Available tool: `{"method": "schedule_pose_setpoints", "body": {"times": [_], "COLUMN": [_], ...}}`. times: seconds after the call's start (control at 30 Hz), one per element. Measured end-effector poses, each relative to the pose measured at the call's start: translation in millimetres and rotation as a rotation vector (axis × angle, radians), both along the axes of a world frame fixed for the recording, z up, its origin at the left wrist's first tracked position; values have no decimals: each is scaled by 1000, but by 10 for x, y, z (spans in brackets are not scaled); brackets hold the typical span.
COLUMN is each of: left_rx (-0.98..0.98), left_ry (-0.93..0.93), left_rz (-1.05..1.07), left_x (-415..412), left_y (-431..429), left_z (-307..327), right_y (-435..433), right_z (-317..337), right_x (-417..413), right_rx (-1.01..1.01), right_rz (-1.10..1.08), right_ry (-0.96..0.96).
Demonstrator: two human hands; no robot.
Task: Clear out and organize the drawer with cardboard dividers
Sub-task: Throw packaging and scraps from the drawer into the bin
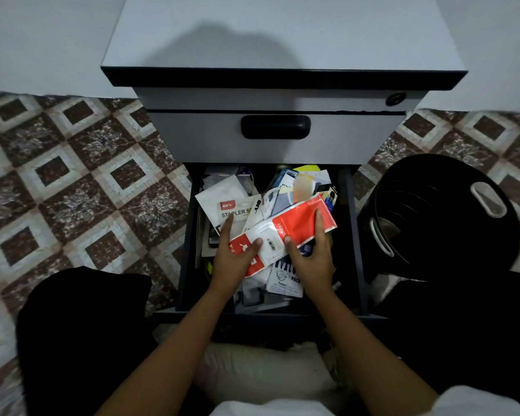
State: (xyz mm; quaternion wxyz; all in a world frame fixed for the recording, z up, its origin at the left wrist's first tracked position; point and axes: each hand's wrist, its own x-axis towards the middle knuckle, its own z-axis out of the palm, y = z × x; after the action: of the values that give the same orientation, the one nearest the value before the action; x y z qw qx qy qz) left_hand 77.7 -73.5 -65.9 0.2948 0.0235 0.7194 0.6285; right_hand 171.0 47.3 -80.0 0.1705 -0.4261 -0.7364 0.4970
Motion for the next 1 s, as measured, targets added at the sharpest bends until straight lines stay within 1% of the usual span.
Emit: {"method": "schedule_pose_setpoints", "body": {"times": [0.17,0.3,0.4,0.47,0.67,0.83,1.0], "left_rx": [-5,15,-12,2,58,84,63], "left_ry": [1,6,35,21,-14,-46,-30], "left_rz": [3,5,-9,-20,-37,-25,-7], "left_x": [7,-36,-73,-81,-73,-39,14], "left_y": [28,35,39,37,24,8,-9], "left_z": [60,124,186,228,297,373,471], "right_y": [-35,-31,-10,-2,12,14,-3], "right_z": [13,46,81,100,202,284,341], "right_x": [5,-33,-45,-46,-58,-28,22], "right_rx": [-26,4,-10,-13,69,12,-41], "right_rz": [-40,-36,-35,-32,1,2,-6], "right_ry": [42,61,75,74,104,151,149]}}
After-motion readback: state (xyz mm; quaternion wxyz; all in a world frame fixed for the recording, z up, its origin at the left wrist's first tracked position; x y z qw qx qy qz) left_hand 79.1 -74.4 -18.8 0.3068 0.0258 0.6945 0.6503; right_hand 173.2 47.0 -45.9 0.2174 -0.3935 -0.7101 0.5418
